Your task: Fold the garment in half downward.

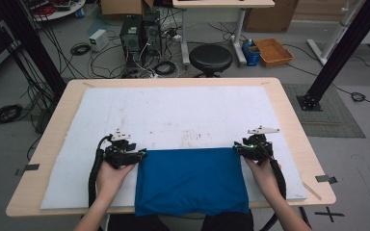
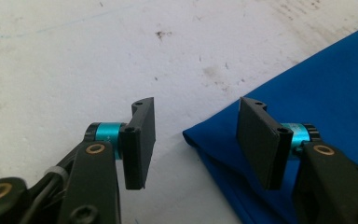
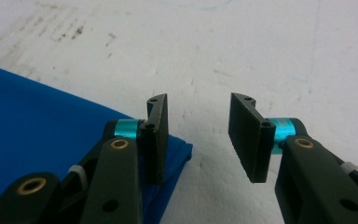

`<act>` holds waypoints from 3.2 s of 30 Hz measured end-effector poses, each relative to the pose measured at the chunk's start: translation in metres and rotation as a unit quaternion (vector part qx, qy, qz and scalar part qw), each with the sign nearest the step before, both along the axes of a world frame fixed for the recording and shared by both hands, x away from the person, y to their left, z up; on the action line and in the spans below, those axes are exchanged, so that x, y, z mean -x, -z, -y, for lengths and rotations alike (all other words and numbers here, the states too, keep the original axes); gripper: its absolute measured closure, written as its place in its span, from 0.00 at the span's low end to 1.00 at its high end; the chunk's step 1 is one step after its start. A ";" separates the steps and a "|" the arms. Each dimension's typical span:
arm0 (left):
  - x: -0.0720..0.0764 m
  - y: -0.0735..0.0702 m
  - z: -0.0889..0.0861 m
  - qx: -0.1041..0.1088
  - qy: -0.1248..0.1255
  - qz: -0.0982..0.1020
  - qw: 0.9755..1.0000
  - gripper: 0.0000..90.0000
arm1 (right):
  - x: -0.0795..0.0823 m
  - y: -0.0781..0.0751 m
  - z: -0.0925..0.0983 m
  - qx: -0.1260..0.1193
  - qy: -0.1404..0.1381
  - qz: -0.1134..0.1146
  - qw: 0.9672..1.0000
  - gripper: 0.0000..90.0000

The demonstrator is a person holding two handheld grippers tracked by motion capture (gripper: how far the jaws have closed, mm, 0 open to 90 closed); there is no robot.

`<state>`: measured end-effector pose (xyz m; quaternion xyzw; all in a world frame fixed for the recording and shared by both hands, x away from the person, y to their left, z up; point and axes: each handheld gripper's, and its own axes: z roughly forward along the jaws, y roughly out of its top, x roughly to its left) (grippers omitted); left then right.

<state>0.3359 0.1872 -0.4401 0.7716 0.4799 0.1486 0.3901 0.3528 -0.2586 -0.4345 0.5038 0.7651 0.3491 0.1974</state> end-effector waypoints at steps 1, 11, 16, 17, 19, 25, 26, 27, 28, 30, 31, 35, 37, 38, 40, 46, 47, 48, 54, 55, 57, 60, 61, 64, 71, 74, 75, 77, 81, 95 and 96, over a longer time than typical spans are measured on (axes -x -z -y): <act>0.000 0.001 0.000 -0.002 0.005 -0.002 1.000 0.55 | -0.001 0.003 -0.001 0.002 -0.005 -0.007 1.000 0.67; 0.004 0.007 0.005 -0.021 0.004 0.013 1.000 0.77 | 0.002 0.010 -0.008 0.007 -0.032 -0.020 0.999 0.87; 0.008 0.007 0.008 -0.026 0.013 0.020 0.999 0.89 | 0.007 0.010 -0.011 0.023 -0.040 -0.005 0.999 0.97; 0.008 0.008 0.009 -0.025 0.014 0.023 0.999 0.92 | 0.008 0.010 -0.012 0.023 -0.038 -0.004 0.999 0.97; 0.008 0.007 0.009 -0.027 0.015 0.023 0.999 0.94 | 0.009 0.009 -0.013 0.026 -0.036 0.001 0.999 0.97; -0.001 0.002 0.002 -0.017 0.010 0.022 1.000 0.95 | 0.007 0.002 -0.018 0.024 -0.036 0.019 0.999 0.97; -0.002 0.001 0.002 -0.018 0.008 0.025 1.000 0.95 | 0.004 0.001 -0.020 0.024 -0.036 0.018 0.999 0.97; -0.005 -0.001 0.001 -0.019 0.007 0.027 0.999 0.95 | 0.002 0.001 -0.021 0.024 -0.036 0.016 0.999 0.97; -0.008 -0.002 0.001 -0.019 0.005 0.028 0.999 0.95 | 0.000 0.000 -0.021 0.022 -0.035 0.018 0.999 0.97; -0.015 -0.004 0.000 -0.020 0.001 0.031 0.999 0.95 | -0.006 -0.002 -0.023 0.015 -0.032 0.015 0.999 0.97; -0.019 -0.005 -0.002 -0.022 0.001 0.029 0.999 0.95 | -0.010 -0.003 -0.023 0.013 -0.032 0.019 0.999 0.97; -0.032 -0.005 -0.006 -0.023 -0.008 0.031 0.999 0.95 | -0.026 -0.007 -0.024 0.010 -0.030 0.022 0.999 0.97; -0.039 -0.004 -0.007 -0.022 -0.010 0.030 0.999 0.95 | -0.033 -0.006 -0.024 0.010 -0.031 0.019 0.999 0.97; -0.042 -0.003 -0.007 -0.023 -0.009 0.030 0.999 0.95 | -0.037 -0.005 -0.024 0.011 -0.034 0.018 0.999 0.97; -0.046 -0.001 -0.007 -0.021 -0.012 0.031 0.999 0.95 | -0.044 -0.004 -0.025 0.015 -0.036 0.014 0.999 0.97; -0.055 0.003 -0.009 -0.015 -0.016 0.030 0.999 0.95 | -0.053 0.002 -0.024 0.017 -0.035 0.015 0.999 0.97; -0.055 0.004 -0.008 -0.014 -0.019 0.031 0.999 0.95 | -0.054 0.002 -0.024 0.016 -0.036 0.015 0.999 0.97; -0.055 0.004 -0.008 -0.016 -0.019 0.032 0.999 0.95 | -0.054 0.003 -0.024 0.016 -0.037 0.017 0.999 0.97; -0.050 -0.003 -0.010 -0.027 -0.031 0.054 0.998 0.76 | -0.050 -0.002 -0.025 0.013 -0.043 0.036 0.998 0.79; -0.049 -0.005 -0.011 -0.030 -0.029 0.059 0.997 0.70 | -0.048 -0.004 -0.024 0.009 -0.048 0.038 0.998 0.74; -0.044 -0.011 -0.013 -0.031 -0.028 0.071 0.997 0.61 | -0.045 -0.007 -0.025 0.010 -0.045 0.047 0.998 0.63; -0.032 -0.020 -0.017 -0.032 -0.023 0.093 0.995 0.49 | -0.036 -0.015 -0.022 -0.002 -0.045 0.062 0.997 0.54; -0.025 -0.024 -0.018 -0.033 -0.018 0.104 0.994 0.46 | -0.033 -0.018 -0.021 -0.005 -0.044 0.067 0.997 0.52; -0.007 -0.032 -0.024 -0.019 0.000 0.123 0.992 0.41 | -0.023 -0.027 -0.014 -0.022 -0.047 0.078 0.996 0.48; 0.018 -0.042 -0.034 0.015 0.036 0.157 0.987 0.41 | -0.004 -0.037 0.009 -0.046 -0.047 0.098 0.993 0.43; 0.025 -0.042 -0.038 0.012 0.044 0.184 0.982 0.41 | -0.003 -0.037 0.017 -0.065 -0.048 0.095 0.992 0.38; 0.026 -0.041 -0.040 0.014 0.041 0.191 0.981 0.41 | -0.003 -0.036 0.019 -0.071 -0.050 0.094 0.992 0.37; 0.029 -0.039 -0.043 0.013 0.038 0.207 0.978 0.41 | -0.004 -0.036 0.022 -0.078 -0.051 0.091 0.991 0.34; 0.030 -0.035 -0.047 0.010 0.023 0.225 0.974 0.40 | -0.005 -0.037 0.022 -0.082 -0.059 0.091 0.991 0.34; 0.029 -0.043 -0.044 0.043 0.024 0.166 0.985 0.40 | -0.005 -0.040 0.017 -0.096 -0.066 0.092 0.989 0.34; 0.030 -0.044 -0.042 0.046 0.026 0.164 0.985 0.40 | -0.007 -0.041 0.016 -0.100 -0.068 0.091 0.988 0.34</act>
